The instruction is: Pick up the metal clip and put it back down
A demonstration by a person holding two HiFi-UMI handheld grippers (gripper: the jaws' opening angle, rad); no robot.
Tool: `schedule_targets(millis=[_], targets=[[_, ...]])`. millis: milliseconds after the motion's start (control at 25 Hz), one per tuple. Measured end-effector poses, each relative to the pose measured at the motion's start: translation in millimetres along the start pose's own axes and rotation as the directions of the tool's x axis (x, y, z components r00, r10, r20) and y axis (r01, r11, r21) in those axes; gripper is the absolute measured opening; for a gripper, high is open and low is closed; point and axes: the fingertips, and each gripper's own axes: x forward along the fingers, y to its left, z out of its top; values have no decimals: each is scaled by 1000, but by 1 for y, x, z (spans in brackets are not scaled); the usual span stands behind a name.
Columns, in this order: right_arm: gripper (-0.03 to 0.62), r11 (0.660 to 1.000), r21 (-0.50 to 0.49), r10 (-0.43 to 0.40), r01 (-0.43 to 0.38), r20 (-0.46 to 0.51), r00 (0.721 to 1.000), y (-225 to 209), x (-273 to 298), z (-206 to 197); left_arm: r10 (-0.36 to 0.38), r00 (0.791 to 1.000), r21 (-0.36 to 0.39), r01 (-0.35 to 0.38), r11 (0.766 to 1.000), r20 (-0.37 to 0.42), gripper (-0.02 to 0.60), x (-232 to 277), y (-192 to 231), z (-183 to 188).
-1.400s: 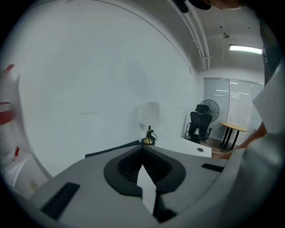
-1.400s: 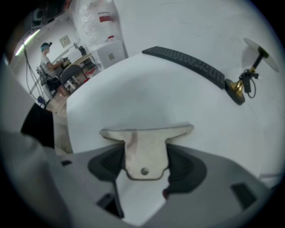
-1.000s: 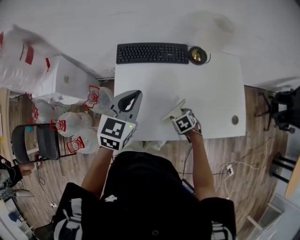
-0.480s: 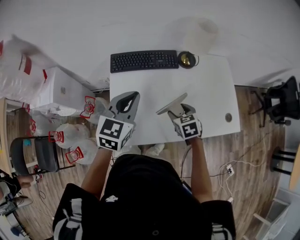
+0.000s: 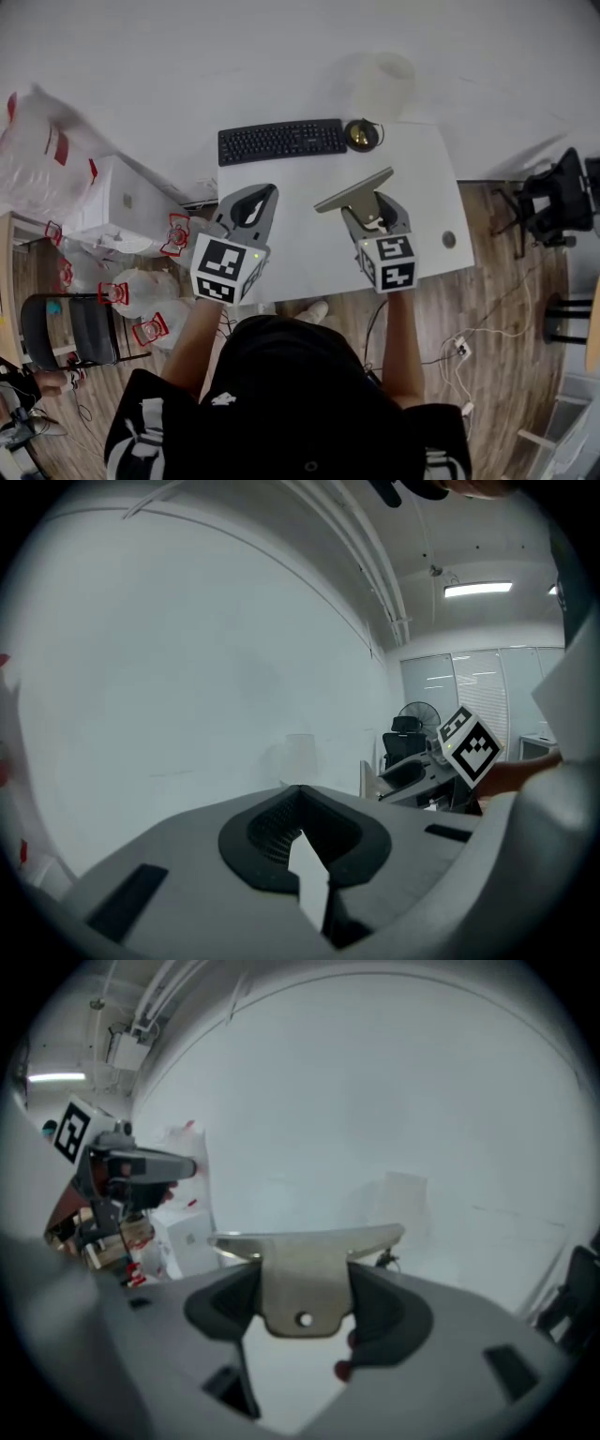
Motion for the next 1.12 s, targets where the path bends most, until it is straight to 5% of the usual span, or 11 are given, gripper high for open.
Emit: schedule_targets(millis=[600, 1120], targets=[[287, 989, -12, -136, 147, 299, 944, -16, -80, 116, -11, 992, 66, 2, 998, 127, 21, -14, 2, 63], [287, 990, -9, -127, 138, 334, 934, -12, -82, 127, -21, 990, 72, 11, 997, 138, 21, -14, 0, 68]])
